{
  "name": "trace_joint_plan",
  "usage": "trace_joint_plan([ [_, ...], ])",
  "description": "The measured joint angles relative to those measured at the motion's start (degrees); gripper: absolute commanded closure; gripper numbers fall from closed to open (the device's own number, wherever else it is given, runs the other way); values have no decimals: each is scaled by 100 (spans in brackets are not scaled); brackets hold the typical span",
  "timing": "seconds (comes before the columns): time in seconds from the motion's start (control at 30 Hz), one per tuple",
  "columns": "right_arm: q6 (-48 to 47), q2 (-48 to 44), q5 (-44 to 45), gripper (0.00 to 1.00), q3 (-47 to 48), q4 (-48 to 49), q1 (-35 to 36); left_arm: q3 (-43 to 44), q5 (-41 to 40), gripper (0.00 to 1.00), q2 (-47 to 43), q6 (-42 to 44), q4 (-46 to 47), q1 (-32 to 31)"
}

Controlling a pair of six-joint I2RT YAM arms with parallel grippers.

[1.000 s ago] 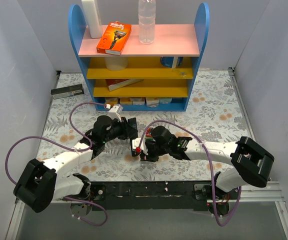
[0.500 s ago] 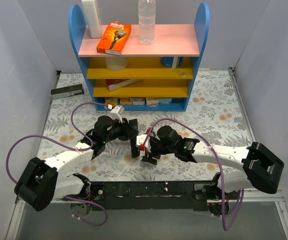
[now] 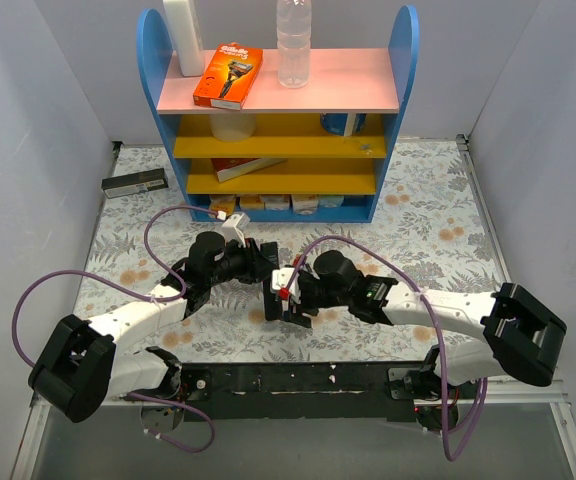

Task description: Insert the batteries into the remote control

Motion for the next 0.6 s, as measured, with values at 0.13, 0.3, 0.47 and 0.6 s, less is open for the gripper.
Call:
trace_joint_plan([
  [0.13,-17,37,-17,23,37,15,0,7,57,100,0,-68,-11,0],
  [0.3,-26,87,-46,24,109,37,0,42,144,100,0,-125,-15,0],
  [0.47,-44,216,-103,27,203,35,-2,79,153,100,0,-122,-70,17],
  [0.6,-48,289,-195,30,236,31,-2,83,131,100,0,-131,-170,31],
])
